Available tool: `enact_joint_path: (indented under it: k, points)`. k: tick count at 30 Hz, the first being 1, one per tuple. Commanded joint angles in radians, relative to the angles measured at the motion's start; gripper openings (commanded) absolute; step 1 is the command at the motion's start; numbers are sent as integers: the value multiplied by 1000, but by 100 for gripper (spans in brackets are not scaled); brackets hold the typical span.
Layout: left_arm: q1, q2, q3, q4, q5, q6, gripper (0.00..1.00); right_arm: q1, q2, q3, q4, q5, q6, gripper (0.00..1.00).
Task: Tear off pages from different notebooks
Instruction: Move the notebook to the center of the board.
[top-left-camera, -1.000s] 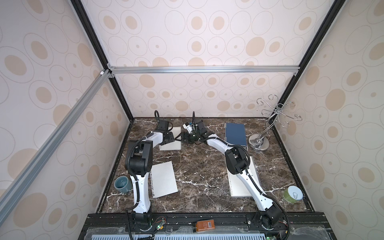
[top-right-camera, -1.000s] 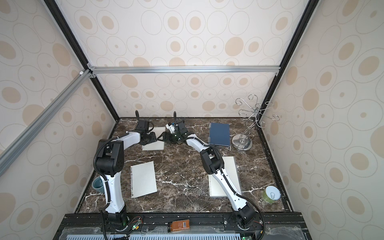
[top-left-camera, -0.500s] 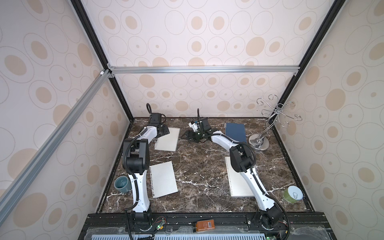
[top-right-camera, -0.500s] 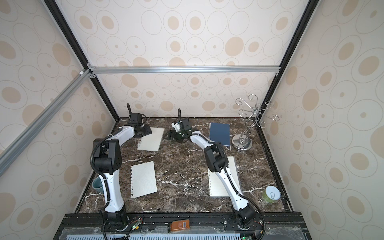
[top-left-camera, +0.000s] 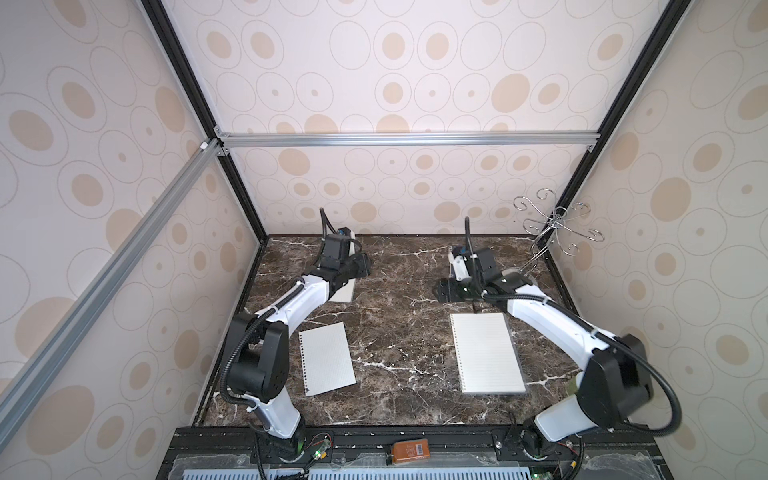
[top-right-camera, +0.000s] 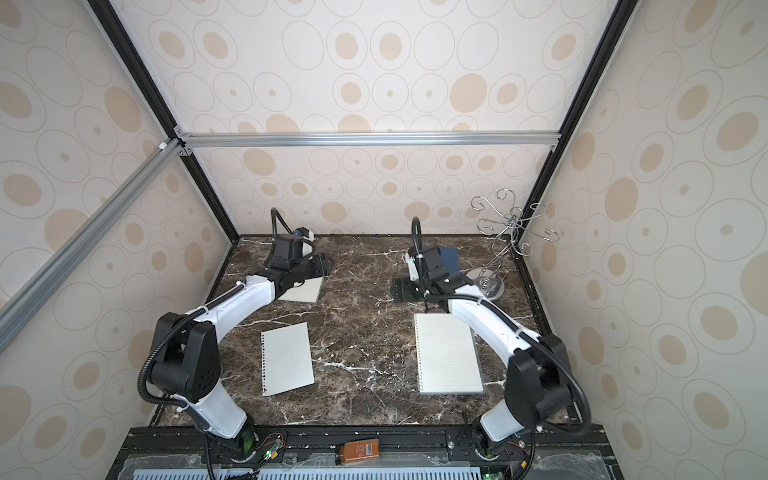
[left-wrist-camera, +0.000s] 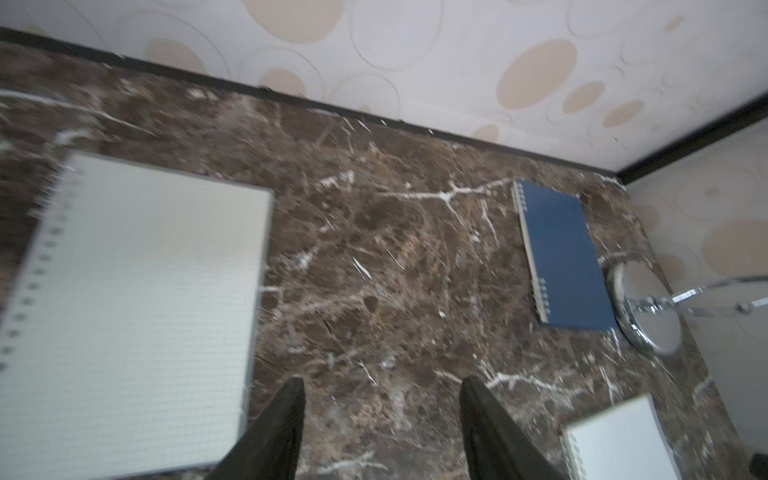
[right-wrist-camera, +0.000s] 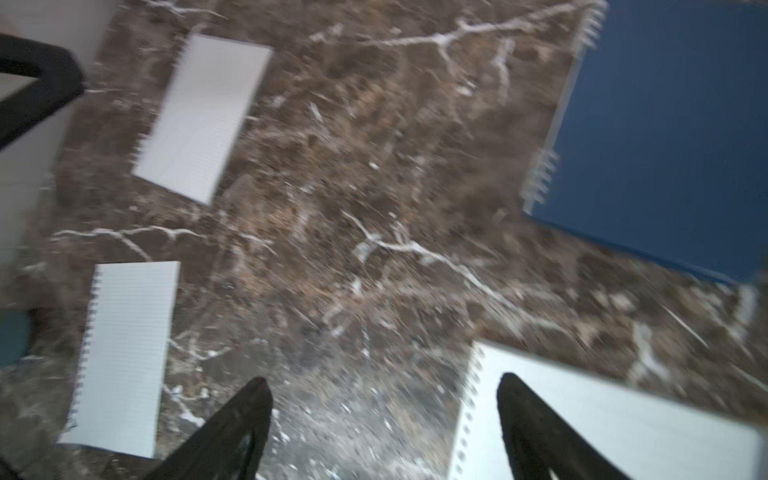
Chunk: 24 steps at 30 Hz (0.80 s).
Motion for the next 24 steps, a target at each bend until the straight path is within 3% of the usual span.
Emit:
enact_joint_path:
  k: [1, 3, 7, 13, 21, 24]
  points:
    - [-73, -67, -75, 123, 18, -32, 60, -54, -136, -145, -220, 158, 70, 93]
    - [-129, -93, -116, 153, 13, -40, 60, -108, -213, -220, -279, 137, 108, 100]
    - [-215, -114, -199, 234, 36, -72, 60, -251, -289, -316, -330, 64, 150, 100]
    - [-255, -85, -217, 209, 27, -78, 60, -446, -185, -403, -229, -141, 173, 100]
    - [-268, -77, -191, 149, 46, -55, 60, -494, -5, -407, -135, -179, 129, 100]
    - [-273, -51, -180, 118, 51, -77, 60, -491, 40, -401, -116, -294, 80, 96]
